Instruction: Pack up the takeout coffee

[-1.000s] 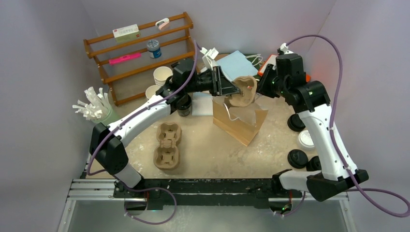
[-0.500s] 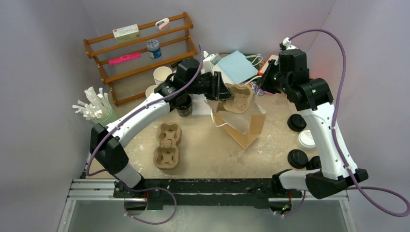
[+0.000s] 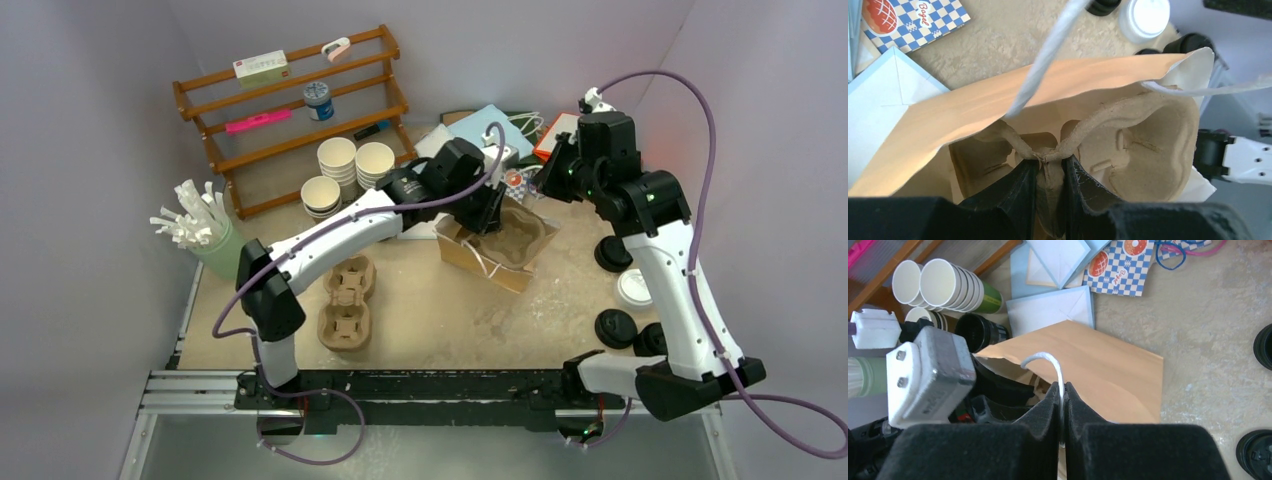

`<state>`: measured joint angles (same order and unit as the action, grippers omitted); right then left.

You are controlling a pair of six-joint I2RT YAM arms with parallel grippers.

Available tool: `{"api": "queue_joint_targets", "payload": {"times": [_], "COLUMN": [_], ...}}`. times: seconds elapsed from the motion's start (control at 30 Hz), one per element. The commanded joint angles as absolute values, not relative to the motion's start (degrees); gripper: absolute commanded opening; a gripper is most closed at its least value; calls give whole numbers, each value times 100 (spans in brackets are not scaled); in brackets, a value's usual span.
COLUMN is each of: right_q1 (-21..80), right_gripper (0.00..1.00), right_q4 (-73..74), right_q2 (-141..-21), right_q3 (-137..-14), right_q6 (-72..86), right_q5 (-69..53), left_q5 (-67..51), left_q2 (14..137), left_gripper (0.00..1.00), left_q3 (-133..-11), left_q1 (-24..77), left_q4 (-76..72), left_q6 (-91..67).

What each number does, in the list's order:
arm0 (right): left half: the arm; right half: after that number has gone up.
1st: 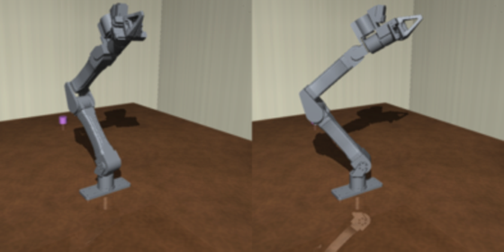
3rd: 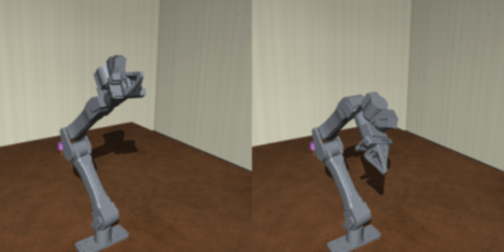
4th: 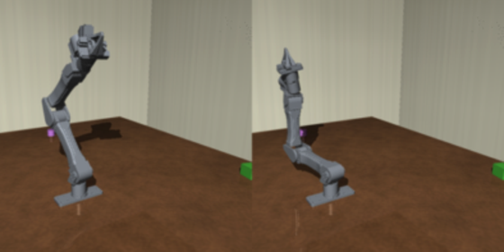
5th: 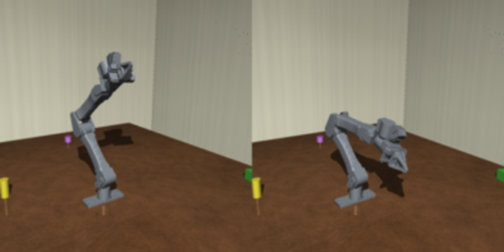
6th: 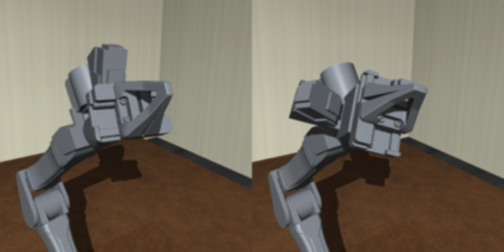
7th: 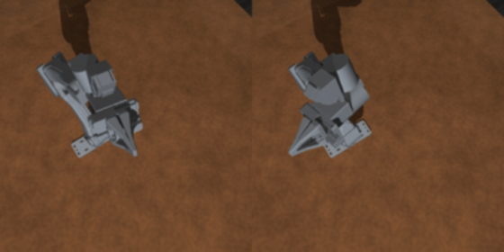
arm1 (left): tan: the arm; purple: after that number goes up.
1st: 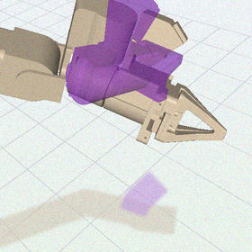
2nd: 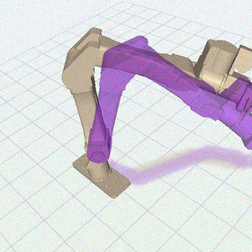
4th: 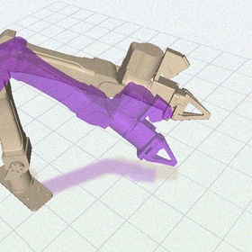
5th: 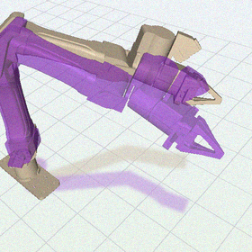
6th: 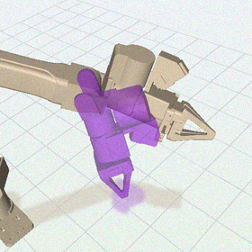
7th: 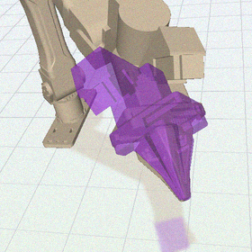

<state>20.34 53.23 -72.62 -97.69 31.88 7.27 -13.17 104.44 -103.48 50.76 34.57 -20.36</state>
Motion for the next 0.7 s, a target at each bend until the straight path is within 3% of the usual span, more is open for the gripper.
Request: {"api": "queue_joint_targets", "payload": {"times": [0.0,0.27,0.4,0.67], "right_q1": [2005,2002,1987,1960], "right_gripper": [5,6,6,6], "right_q4": [5248,5007,5195,5497], "right_q2": [-7016,-6622,-6777,-7088], "right_q3": [-9539,-8831,-9183,-9977], "right_q6": [3158,3365,3287,3109], "right_q5": [631,532,737,782], "left_q5": [-464,195,593,173], "left_q2": [10772,11318,11126,10548], "left_gripper": [20,20,20,21], "left_q3": [-10987,-11352,-11236,-10420], "left_q1": [5384,5737,5712,5256], "left_q4": [4257,4609,4592,4053], "left_q6": [-1318,-1151,-1339,-1746]}}
